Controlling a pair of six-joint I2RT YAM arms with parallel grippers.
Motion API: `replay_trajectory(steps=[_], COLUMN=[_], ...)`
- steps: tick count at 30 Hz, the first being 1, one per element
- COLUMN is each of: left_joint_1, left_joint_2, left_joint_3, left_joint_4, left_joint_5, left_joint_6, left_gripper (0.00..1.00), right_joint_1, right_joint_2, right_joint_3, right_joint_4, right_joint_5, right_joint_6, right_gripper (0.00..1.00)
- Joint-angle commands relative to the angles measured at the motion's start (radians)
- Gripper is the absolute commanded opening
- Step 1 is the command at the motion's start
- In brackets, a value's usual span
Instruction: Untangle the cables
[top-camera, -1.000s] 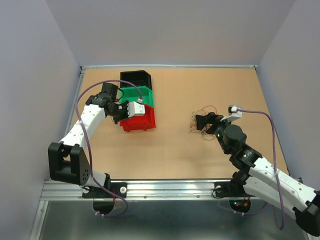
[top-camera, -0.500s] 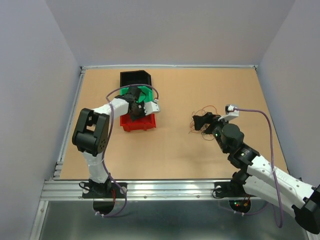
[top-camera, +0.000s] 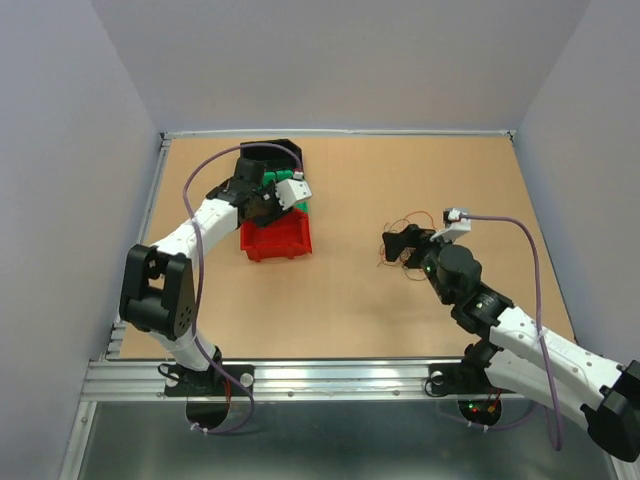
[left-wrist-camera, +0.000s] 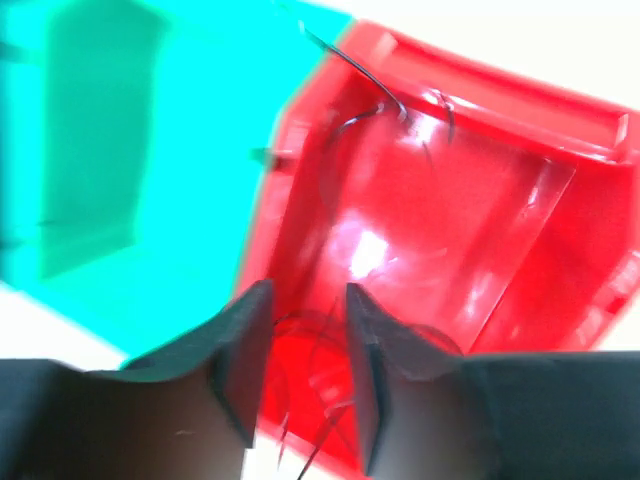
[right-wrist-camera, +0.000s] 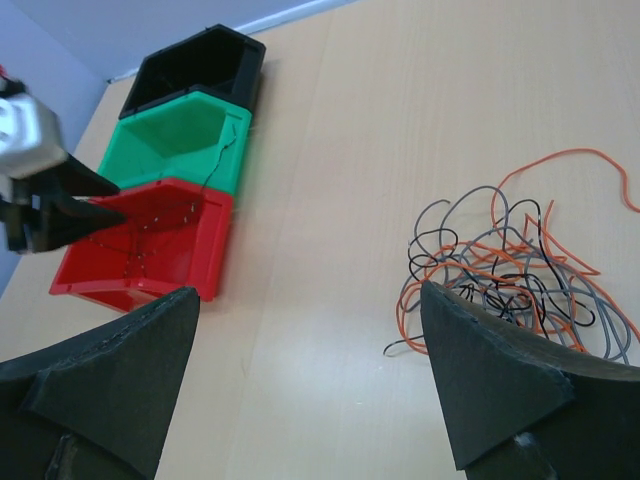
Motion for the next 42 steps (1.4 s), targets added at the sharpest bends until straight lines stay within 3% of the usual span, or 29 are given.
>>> replay_trajectory(steps=[1, 6, 10, 15, 18, 21, 26, 30, 36, 38, 41, 42], left_joint_1=[-0.003, -0.003, -0.003, -0.049, -0.139, -0.192, -0.201, -0.201, -0.201, -0.201, -0.200, -0.201], left_joint_2=[-0.108, -0.163, -0.214, -0.260, -0.283, -0.263, -0.209, -0.264, -0.364, -0.358, -0.276, -0.251], left_joint_3=[0.039, 0.039, 0.048, 0.054, 0.005, 0.023, 0.103, 0.004, -0.242, -0.247, -0.219, -0.204], left_joint_4=[-0.048, -0.073, -0.043, 0.072, 0.262, 0.347, 0.424, 0.551, 0.741, 0.740, 0.719, 0.708], left_joint_5=[0.002, -0.016, 0.020, 0.022, -0.134, -0.185, -0.165, -0.109, -0.147, -0.159, -0.203, -0.219], left_joint_6=[-0.024, -0.025, -0.080, -0.293, -0.370, -0.453, -0.568, -0.654, -0.647, -0.630, -0.631, -0.634], left_gripper=[0.51, 0.64, 0.65, 0.73, 0.75, 0.75, 0.75, 0.75, 0.76, 0.76, 0.78, 0.78], right_joint_1=[-0.001, -0.001, 0.000, -0.001, -0.001, -0.001, -0.010, -0.041, -0.073, -0.073, -0.073, -0.073], right_joint_2=[0.017, 0.074, 0.130, 0.224, 0.298, 0.347, 0.413, 0.494, 0.690, 0.716, 0.733, 0.735], right_joint_3=[0.011, 0.034, 0.054, 0.094, 0.137, 0.166, 0.208, 0.241, 0.324, 0.341, 0.360, 0.361], right_joint_4=[0.045, 0.045, 0.047, 0.044, -0.010, -0.047, -0.114, -0.117, -0.100, -0.100, -0.085, -0.081], right_joint_5=[-0.001, -0.027, -0.020, 0.057, 0.159, 0.224, 0.278, 0.224, 0.160, 0.154, 0.126, 0.123], right_joint_6=[-0.009, -0.015, -0.008, -0.001, 0.018, 0.028, 0.051, 0.051, 0.035, 0.040, 0.039, 0.037], right_gripper=[0.97, 0.97, 0.97, 0.97, 0.90, 0.77, 0.75, 0.66, 0.68, 0.63, 0.25, 0.18])
